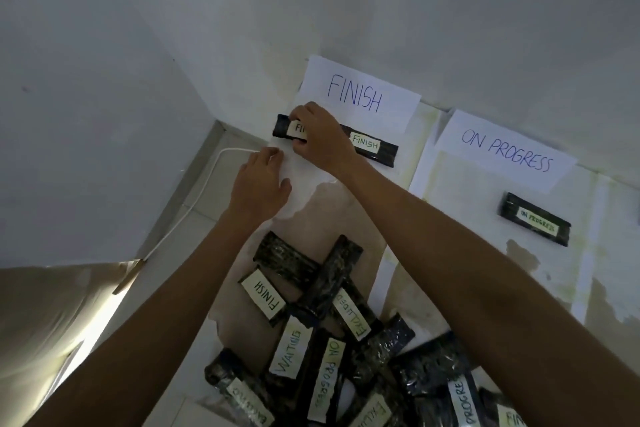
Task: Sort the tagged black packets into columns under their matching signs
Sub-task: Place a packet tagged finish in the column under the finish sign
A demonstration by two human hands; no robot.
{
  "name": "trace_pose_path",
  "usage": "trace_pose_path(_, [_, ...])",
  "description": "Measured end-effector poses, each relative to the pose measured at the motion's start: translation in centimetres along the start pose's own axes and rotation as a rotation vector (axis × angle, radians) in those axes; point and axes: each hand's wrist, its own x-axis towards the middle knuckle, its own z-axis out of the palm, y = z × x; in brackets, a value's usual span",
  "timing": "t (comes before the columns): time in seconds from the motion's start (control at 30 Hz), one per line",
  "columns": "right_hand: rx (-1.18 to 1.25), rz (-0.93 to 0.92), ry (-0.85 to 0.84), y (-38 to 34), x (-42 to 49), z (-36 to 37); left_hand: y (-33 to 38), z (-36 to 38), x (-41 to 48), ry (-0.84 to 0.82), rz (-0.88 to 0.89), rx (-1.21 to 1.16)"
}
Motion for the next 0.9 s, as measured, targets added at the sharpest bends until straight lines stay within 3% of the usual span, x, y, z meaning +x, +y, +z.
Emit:
trace_pose_path(0.47, [0.087, 0.037, 0.0, 1.8, -0.9, -0.2, 1.4, 0.5, 0.2, 0.002, 0.06, -0.037])
trace_pose_path(0.67, [-0.08, 0.113, 0.258, 2.9, -5.1, -2.6, 2.0, 0.3, 0.6, 0.049, 0.106, -0.015])
trace_pose_path(0.77, [-0.184, 0.23, 0.223, 4.3, -8.1, -3.3, 1.9, 0.5, 1.4, 0.012, 0.146, 0.037])
trace_pose_path(0.9, [-0.114, 0.302, 0.168, 6.1, -9.0, -4.1, 2.0, 1.1, 2.5, -0.046, 0.162, 0.104])
